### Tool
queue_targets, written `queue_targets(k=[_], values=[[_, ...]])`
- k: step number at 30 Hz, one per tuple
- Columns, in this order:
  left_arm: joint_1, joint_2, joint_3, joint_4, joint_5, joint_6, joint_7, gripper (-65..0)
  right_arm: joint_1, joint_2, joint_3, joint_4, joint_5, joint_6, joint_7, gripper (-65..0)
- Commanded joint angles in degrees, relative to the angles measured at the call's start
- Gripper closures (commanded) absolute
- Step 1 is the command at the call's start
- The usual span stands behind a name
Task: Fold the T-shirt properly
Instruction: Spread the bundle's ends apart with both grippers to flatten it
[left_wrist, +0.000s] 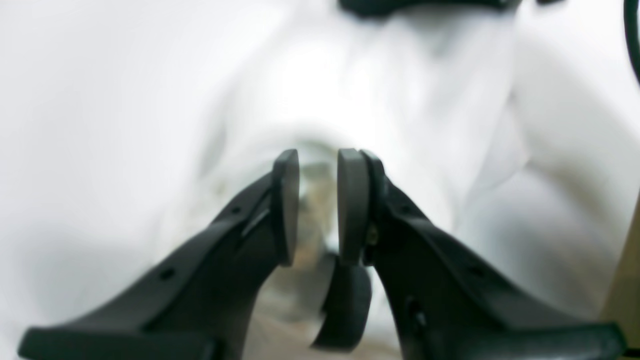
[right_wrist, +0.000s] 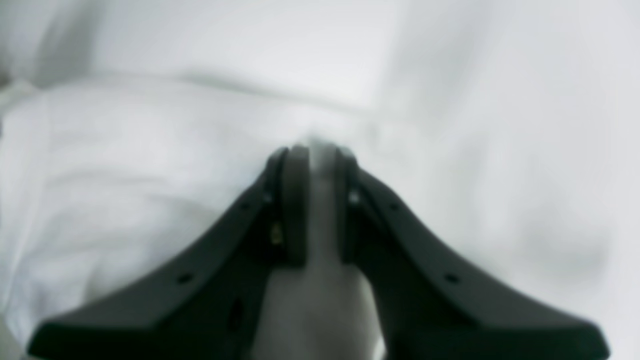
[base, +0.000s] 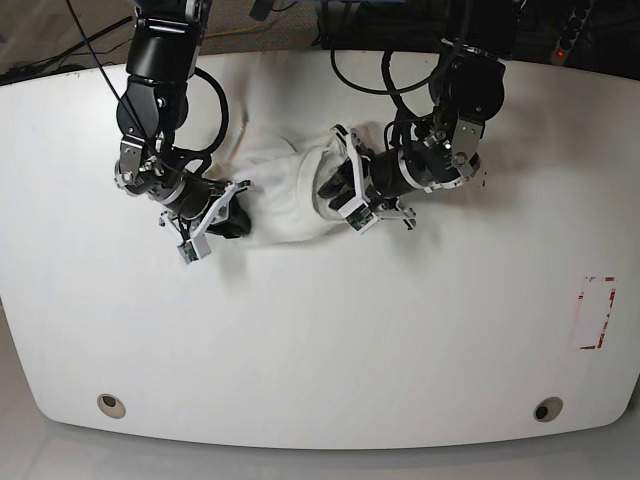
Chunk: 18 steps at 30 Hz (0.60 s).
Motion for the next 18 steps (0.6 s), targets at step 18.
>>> queue_targets(k=[18], values=[[-1.7,-6.6,-1.7,12.9,-1.3,-0.1,4.9,-11.4,7.2,2.6,-3.7,13.6,0.0,0.3,-9.0,-8.1]])
